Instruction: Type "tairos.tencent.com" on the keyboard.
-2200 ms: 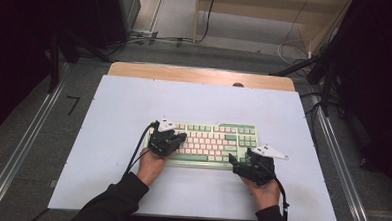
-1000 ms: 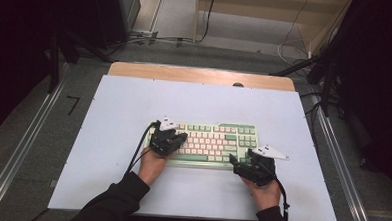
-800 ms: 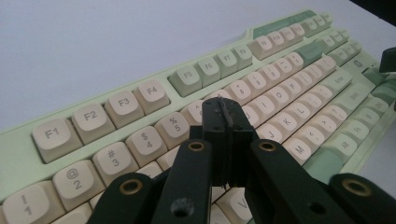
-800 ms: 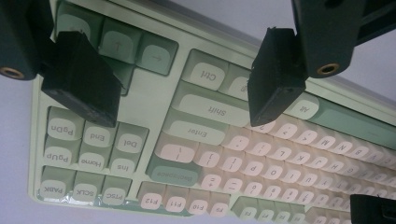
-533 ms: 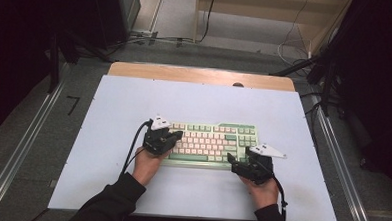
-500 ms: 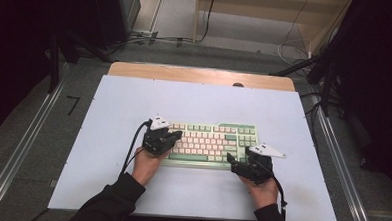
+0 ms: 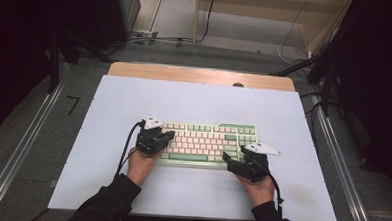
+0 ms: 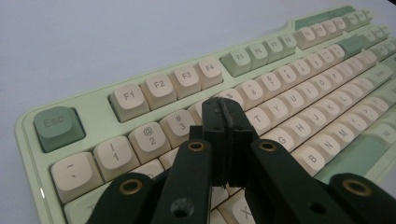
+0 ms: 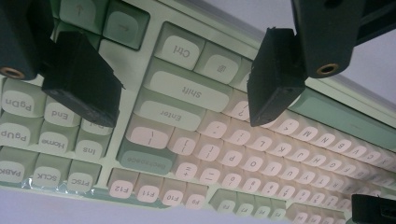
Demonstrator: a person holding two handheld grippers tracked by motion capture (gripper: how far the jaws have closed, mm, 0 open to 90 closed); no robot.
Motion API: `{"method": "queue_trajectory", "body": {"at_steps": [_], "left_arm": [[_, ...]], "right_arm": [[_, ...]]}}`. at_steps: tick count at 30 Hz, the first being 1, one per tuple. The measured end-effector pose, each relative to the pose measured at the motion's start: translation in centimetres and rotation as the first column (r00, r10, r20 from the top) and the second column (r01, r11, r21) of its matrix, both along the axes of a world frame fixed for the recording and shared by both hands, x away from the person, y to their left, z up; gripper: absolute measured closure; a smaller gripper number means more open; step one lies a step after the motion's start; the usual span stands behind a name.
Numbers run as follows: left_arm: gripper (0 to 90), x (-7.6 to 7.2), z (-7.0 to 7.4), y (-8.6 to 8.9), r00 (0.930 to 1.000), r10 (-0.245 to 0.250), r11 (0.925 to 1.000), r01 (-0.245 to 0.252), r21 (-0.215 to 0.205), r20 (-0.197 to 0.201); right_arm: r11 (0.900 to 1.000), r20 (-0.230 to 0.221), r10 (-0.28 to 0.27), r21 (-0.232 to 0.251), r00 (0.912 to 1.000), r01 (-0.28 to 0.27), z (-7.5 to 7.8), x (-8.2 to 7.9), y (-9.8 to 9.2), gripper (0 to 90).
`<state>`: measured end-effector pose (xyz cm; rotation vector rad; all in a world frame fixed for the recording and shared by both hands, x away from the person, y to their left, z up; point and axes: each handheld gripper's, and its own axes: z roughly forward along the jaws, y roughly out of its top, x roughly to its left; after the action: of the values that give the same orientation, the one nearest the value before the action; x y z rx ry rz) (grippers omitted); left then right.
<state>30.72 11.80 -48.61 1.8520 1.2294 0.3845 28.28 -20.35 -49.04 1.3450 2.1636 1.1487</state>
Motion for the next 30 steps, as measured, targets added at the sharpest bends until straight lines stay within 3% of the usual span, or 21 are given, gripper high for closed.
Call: {"method": "queue_trajectory", "body": {"at_steps": [8, 30], "left_arm": [[90.0, 0.16, -0.41, -0.18, 0.9999, 0.001, 0.9998, -0.001, 0.022, -0.012], [90.0, 0.04, -0.45, -0.41, 0.9999, -0.006, 0.9995, 0.007, 0.03, -0.009]], "right_arm": [[1.0, 0.001, 0.005, 0.0, 1.0, -0.005, -0.03, 0.02, 0.11, 24.6], [1.0, 0.002, 0.008, -0.003, 1.0, -0.008, -0.06, 0.01, 0.14, 24.6]]}}
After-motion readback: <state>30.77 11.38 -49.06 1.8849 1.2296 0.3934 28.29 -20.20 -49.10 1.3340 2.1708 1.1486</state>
